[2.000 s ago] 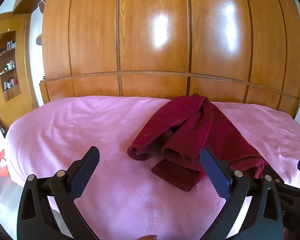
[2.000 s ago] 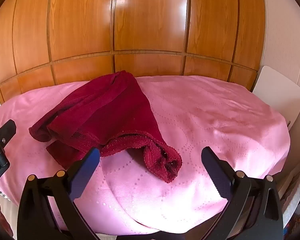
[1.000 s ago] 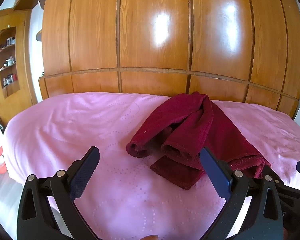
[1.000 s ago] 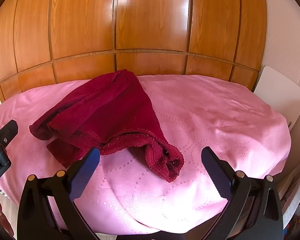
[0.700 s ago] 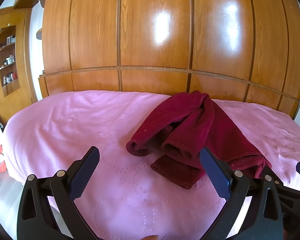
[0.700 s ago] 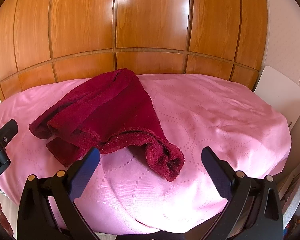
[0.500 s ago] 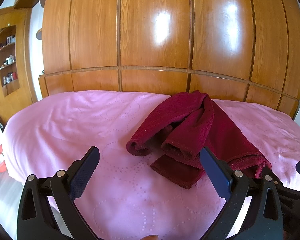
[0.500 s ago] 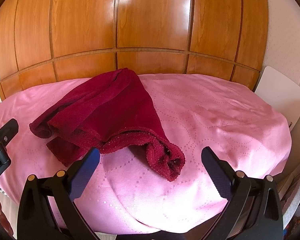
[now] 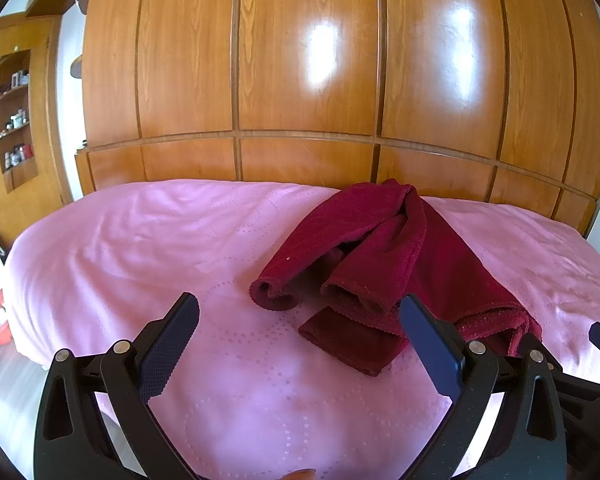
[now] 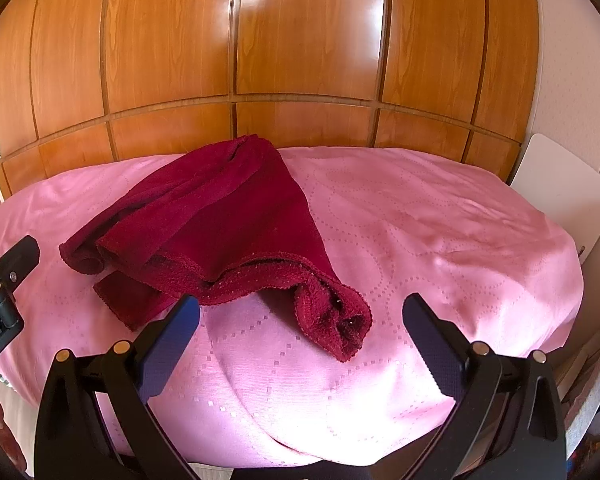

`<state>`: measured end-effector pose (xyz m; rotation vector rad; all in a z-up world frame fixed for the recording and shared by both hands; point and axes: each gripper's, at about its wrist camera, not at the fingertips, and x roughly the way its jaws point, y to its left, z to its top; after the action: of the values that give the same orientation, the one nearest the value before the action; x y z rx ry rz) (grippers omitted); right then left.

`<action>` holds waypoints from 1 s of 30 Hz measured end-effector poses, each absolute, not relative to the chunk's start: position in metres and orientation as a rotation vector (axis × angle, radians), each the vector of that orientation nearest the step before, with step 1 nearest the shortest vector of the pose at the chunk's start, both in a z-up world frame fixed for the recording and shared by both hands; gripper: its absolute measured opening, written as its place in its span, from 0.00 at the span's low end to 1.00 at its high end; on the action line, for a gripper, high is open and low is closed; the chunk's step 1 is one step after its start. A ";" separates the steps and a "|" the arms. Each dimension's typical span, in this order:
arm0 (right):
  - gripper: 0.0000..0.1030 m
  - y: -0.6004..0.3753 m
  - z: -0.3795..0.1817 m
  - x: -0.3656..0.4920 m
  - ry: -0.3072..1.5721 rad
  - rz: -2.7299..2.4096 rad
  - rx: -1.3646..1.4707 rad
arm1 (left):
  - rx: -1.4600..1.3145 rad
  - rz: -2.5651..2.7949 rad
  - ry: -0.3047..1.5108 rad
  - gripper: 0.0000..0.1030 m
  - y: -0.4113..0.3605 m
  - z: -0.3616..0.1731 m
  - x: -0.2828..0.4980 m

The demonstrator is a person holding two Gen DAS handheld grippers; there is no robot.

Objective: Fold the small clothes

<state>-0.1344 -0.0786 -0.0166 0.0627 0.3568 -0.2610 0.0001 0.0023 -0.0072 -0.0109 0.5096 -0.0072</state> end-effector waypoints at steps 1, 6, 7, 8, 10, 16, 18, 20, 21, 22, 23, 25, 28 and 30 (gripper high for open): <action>0.98 -0.079 -0.017 -0.134 0.357 -0.261 0.063 | -0.011 -0.007 0.510 0.97 0.002 -0.008 0.000; 0.98 -0.078 -0.017 -0.134 0.357 -0.262 0.062 | -0.011 -0.007 0.508 0.97 0.002 -0.007 0.000; 0.98 -0.078 -0.017 -0.134 0.356 -0.263 0.062 | -0.011 -0.007 0.509 0.97 0.002 -0.007 0.000; 0.98 -0.078 -0.016 -0.134 0.355 -0.262 0.062 | -0.011 -0.007 0.509 0.97 0.002 -0.007 0.001; 0.98 -0.078 -0.016 -0.134 0.353 -0.262 0.061 | -0.011 -0.007 0.511 0.97 0.002 -0.007 0.001; 0.98 -0.078 -0.016 -0.134 0.354 -0.262 0.061 | -0.012 -0.006 0.513 0.97 0.001 -0.008 0.001; 0.98 -0.078 -0.017 -0.134 0.353 -0.262 0.060 | -0.013 -0.006 0.514 0.97 0.001 -0.009 0.001; 0.98 -0.078 -0.017 -0.134 0.355 -0.262 0.060 | -0.014 -0.006 0.516 0.97 0.001 -0.009 0.001; 0.98 -0.078 -0.017 -0.134 0.356 -0.263 0.059 | -0.015 -0.005 0.518 0.97 0.001 -0.009 0.001; 0.98 -0.078 -0.017 -0.133 0.358 -0.262 0.060 | -0.017 -0.005 0.519 0.97 0.001 -0.009 0.001; 0.98 -0.079 -0.018 -0.133 0.360 -0.262 0.061 | -0.019 -0.003 0.521 0.97 0.001 -0.009 0.001; 0.98 -0.080 -0.018 -0.132 0.363 -0.262 0.060 | -0.021 -0.002 0.525 0.97 0.001 -0.010 0.001; 0.98 -0.080 -0.020 -0.130 0.373 -0.260 0.060 | -0.026 -0.001 0.534 0.97 0.003 -0.012 0.003; 0.98 -0.082 -0.023 -0.128 0.387 -0.258 0.063 | -0.033 -0.003 0.543 0.97 0.005 -0.013 0.004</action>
<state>-0.1279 -0.0820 -0.0228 0.0630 0.3867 -0.2585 0.0045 0.0046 -0.0135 -0.0326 0.5431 -0.0035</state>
